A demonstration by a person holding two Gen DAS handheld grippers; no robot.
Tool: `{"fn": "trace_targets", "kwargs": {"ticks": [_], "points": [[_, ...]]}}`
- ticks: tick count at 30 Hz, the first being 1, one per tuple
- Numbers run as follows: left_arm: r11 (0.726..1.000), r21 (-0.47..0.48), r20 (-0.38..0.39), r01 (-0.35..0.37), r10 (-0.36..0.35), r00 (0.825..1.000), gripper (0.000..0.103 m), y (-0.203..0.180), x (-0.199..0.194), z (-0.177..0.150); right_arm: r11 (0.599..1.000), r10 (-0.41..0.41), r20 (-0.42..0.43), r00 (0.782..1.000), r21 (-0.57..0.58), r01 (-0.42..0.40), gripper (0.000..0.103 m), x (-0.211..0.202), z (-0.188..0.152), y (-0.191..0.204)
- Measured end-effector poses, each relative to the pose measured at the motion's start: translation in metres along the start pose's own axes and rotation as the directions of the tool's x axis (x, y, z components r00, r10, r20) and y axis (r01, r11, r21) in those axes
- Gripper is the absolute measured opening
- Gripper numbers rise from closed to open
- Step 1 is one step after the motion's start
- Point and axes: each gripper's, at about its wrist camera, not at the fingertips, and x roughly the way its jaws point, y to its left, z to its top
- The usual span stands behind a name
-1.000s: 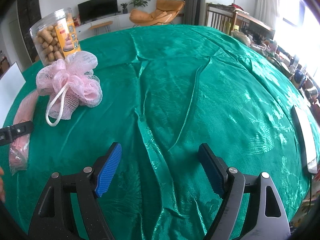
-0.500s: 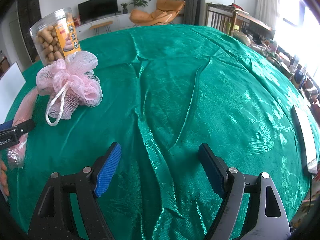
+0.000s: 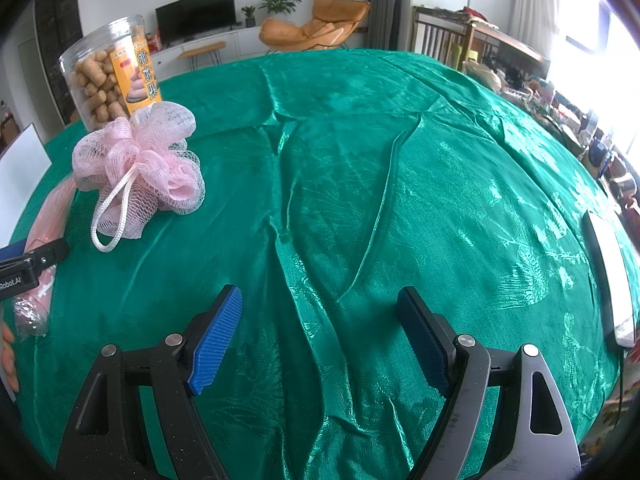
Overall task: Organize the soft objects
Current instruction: 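Grasp the pink wrapped strips with the left gripper while the right gripper grasps the pink bath puff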
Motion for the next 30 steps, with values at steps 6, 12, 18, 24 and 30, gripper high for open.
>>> {"fn": "trace_targets", "kwargs": {"ticks": [6,12,18,24,30], "points": [[1.000,0.000,0.000,0.000,0.000,1.000,0.103,0.000,0.000,0.000,1.000,0.000,0.000,1.000,0.000,0.000,0.082,0.000,0.000,0.000],[1.000,0.000,0.000,0.000,0.000,1.000,0.103,0.000,0.000,0.000,1.000,0.000,0.001,1.000,0.000,0.000,0.082,0.000,0.000,0.000],[1.000,0.000,0.000,0.000,0.000,1.000,0.103,0.000,0.000,0.000,1.000,0.003,0.002,1.000,0.001,-0.003,0.082,0.000,0.000,-0.001],[1.000,0.001,-0.002,0.003,-0.003,1.000,0.103,0.000,0.000,0.000,0.973,0.231,0.124,0.965,-0.040,-0.227,0.082,-0.034,0.029,0.028],[0.999,0.027,-0.011,0.033,-0.033,0.999,0.057,0.002,-0.012,0.000,0.940,0.281,-0.064,0.958,-0.181,-0.288,0.081,0.012,0.101,0.108]]}}
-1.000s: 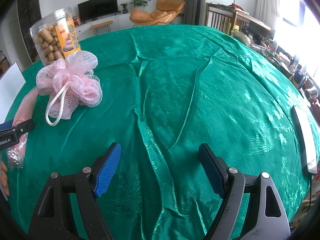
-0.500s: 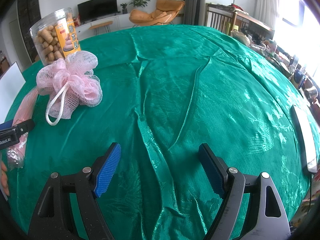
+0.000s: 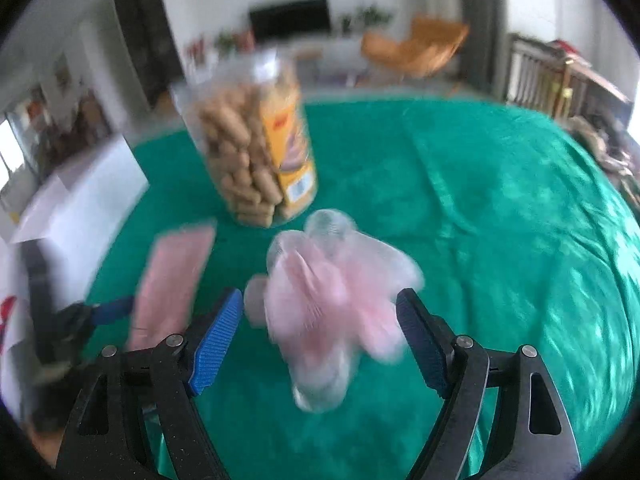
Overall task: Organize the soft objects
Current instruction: 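Grasp the pink wrapped strips with the left gripper while the right gripper grasps the pink bath puff, then carry both pink items over the box and open both grippers to drop them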
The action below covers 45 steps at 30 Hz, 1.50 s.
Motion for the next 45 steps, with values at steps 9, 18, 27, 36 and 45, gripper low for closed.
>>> {"fn": "trace_targets", "kwargs": {"ticks": [9,18,27,36,45], "points": [[0.968,-0.160,0.124,0.195,-0.176,0.977,0.029,0.035,-0.084,-0.021,0.995,0.086,0.028,0.996,0.053,-0.088,0.024,-0.040,-0.004,0.005],[0.949,-0.269,0.288,0.162,-0.081,0.954,0.030,0.140,-0.224,-0.040,0.922,0.370,0.123,0.921,-0.171,-0.348,0.024,-0.143,0.038,0.145],[0.884,-0.412,0.156,-0.219,0.305,0.940,0.097,0.250,-0.255,-0.089,0.796,0.531,-0.024,0.847,-0.327,-0.509,0.058,-0.118,0.052,0.309],[0.858,-0.430,0.110,-0.282,0.360,0.926,0.097,0.244,-0.248,-0.105,0.787,0.540,-0.081,0.838,-0.305,-0.537,0.068,-0.090,0.046,0.318],[0.720,-0.553,-0.012,-0.419,0.496,0.868,0.100,0.235,-0.259,-0.106,0.817,0.455,-0.063,0.888,-0.369,-0.444,0.068,-0.097,0.025,0.303]]}}
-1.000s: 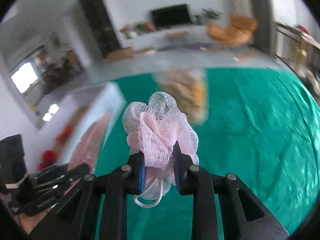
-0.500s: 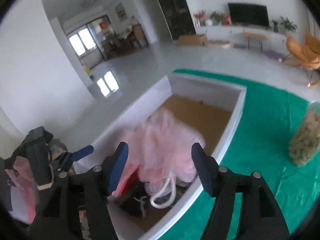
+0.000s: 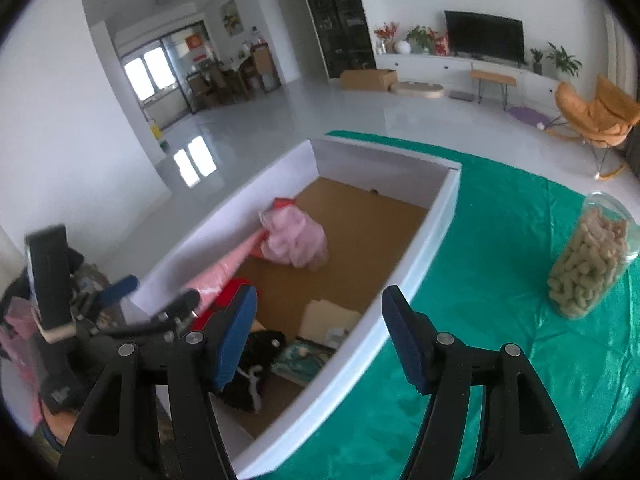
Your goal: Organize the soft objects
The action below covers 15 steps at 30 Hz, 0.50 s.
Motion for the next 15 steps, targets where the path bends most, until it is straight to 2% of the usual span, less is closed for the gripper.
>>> {"fn": "trace_targets", "kwargs": {"ticks": [5,8,15], "points": [[0.998,0.024,-0.036,-0.058,0.059,0.998,0.100,0.001,0.003,-0.003,0.999,-0.031,-0.027,0.999,-0.040,0.030,0.068,0.001,-0.010,0.002],[0.997,0.028,-0.013,-0.073,0.074,0.997,0.100,0.002,-0.001,0.000,0.999,-0.034,-0.035,0.999,-0.032,0.033,0.068,0.000,-0.012,0.002],[0.999,0.017,-0.005,-0.049,0.049,0.999,0.100,0.006,-0.009,0.004,0.999,-0.038,-0.055,0.998,-0.040,0.036,0.068,0.002,-0.017,0.011]]}}
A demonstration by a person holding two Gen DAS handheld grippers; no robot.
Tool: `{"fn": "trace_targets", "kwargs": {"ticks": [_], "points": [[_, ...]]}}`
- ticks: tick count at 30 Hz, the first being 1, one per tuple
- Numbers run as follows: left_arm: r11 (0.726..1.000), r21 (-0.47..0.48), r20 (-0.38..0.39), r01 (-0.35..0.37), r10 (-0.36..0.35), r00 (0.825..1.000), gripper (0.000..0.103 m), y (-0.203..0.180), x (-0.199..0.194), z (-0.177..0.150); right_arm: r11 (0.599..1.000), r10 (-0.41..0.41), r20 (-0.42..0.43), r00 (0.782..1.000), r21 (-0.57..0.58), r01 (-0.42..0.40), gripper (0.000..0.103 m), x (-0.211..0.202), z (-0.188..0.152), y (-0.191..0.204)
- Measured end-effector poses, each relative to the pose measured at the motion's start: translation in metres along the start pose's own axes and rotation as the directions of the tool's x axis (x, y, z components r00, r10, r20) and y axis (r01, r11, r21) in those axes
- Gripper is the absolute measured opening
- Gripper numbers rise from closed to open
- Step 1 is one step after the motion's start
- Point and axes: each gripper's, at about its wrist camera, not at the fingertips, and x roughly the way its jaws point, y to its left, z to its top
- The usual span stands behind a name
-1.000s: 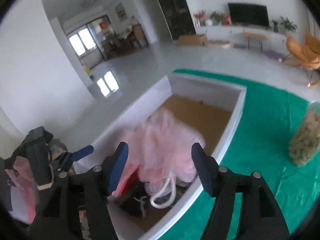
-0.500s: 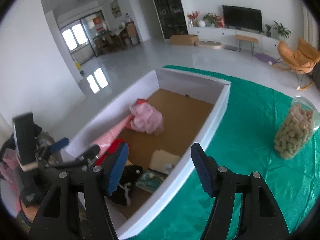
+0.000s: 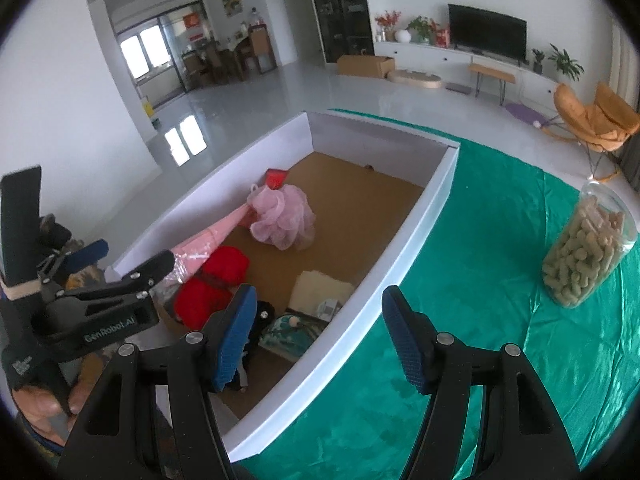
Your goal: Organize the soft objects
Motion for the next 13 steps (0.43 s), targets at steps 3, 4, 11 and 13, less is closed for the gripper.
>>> {"fn": "trace_targets", "kwargs": {"ticks": [3,4,11,13], "points": [[1.000,0.001,0.008,0.002,-0.002,1.000,0.100,-0.001,-0.003,0.002,1.000,0.002,-0.004,1.000,-0.001,-0.002,0.068,0.001,-0.004,0.002],[1.000,0.002,0.012,0.002,-0.002,1.000,0.100,-0.001,-0.005,0.002,1.000,0.004,-0.007,1.000,0.001,-0.004,0.068,0.002,-0.005,0.002],[0.997,-0.018,0.002,0.068,-0.068,0.998,0.101,-0.001,-0.012,0.002,1.000,0.005,-0.009,1.000,-0.003,-0.005,0.069,0.001,-0.010,0.004],[0.999,-0.014,0.012,0.048,-0.048,0.999,0.101,-0.002,-0.013,0.001,1.000,0.010,-0.005,1.000,-0.005,-0.010,0.069,-0.002,-0.011,0.005]]}}
